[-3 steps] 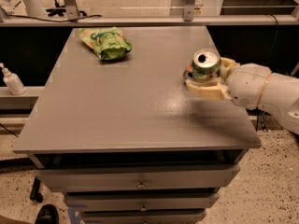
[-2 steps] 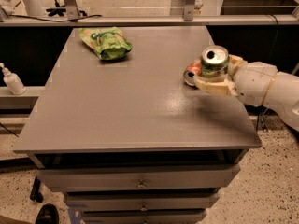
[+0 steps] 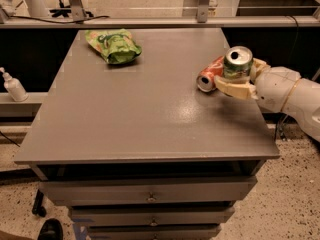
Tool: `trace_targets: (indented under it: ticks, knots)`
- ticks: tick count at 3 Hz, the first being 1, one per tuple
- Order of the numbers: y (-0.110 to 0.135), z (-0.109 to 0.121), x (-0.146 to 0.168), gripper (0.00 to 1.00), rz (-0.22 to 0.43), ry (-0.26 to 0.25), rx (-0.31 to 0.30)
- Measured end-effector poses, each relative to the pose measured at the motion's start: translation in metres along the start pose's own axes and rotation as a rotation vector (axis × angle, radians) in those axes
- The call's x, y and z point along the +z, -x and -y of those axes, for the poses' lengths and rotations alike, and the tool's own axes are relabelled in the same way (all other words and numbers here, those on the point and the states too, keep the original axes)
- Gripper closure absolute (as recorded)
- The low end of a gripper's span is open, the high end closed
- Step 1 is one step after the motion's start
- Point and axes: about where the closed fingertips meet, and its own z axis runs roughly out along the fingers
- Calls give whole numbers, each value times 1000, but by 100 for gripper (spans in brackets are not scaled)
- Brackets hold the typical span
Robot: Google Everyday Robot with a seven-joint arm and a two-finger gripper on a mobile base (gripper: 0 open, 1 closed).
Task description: Move green can near coke can
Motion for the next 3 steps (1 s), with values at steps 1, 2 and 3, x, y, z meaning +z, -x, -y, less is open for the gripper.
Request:
trace_targets:
  ticks: [1, 2, 3]
  knots:
    - [-5, 7, -10, 100, -24, -24, 26]
    - [-13, 7, -15, 100, -32, -34, 65]
    - [-22, 6, -10, 100, -16, -34, 96]
